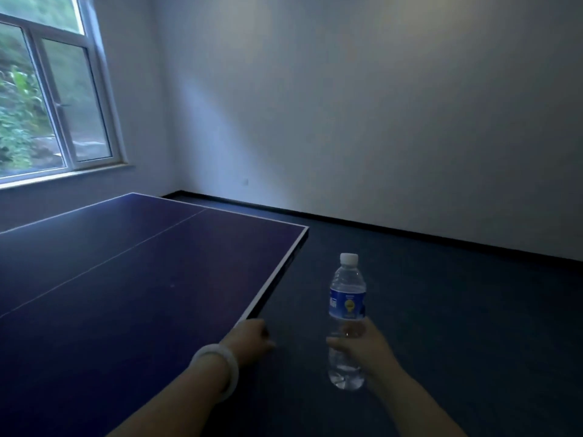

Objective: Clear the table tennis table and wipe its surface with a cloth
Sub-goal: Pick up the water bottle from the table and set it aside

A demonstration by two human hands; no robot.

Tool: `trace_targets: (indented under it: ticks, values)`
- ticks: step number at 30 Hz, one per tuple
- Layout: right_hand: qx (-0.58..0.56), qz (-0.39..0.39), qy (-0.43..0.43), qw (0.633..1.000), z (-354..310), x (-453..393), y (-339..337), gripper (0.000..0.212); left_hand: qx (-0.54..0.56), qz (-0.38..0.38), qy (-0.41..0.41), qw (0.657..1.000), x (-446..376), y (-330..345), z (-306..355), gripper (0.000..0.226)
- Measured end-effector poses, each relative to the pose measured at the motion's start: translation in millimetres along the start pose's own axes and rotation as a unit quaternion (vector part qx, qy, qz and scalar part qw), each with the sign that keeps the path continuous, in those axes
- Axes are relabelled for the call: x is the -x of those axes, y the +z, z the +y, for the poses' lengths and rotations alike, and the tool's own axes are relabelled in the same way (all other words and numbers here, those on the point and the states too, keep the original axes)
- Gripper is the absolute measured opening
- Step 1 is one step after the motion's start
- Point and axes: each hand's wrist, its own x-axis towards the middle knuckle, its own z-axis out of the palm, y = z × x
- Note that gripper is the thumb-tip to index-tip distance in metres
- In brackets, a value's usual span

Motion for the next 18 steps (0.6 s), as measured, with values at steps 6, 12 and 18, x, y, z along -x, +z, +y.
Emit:
trace_targets:
  ticks: [6, 12, 18]
  values:
    - [0.008, 0.071, 0.021, 0.997, 13.2, -74.9, -74.0, 0.032, -0.055, -0.045, 0.051, 0.996, -107.7, 21.8, 78.5, 0.025]
    - [0.029, 0.097, 0.021, 0.995, 1.4, -206.5, -111.4, 0.033, -0.076, -0.059, 0.072, 0.993, -260.7, 17.6, 125.1, 0.027]
    - [0.022, 0.112, 0.012, 0.993, -41.2, -364.4, -126.4, 0.026, -0.084, -0.050, 0.088, 0.991, -413.3, -26.9, 166.7, 0.026]
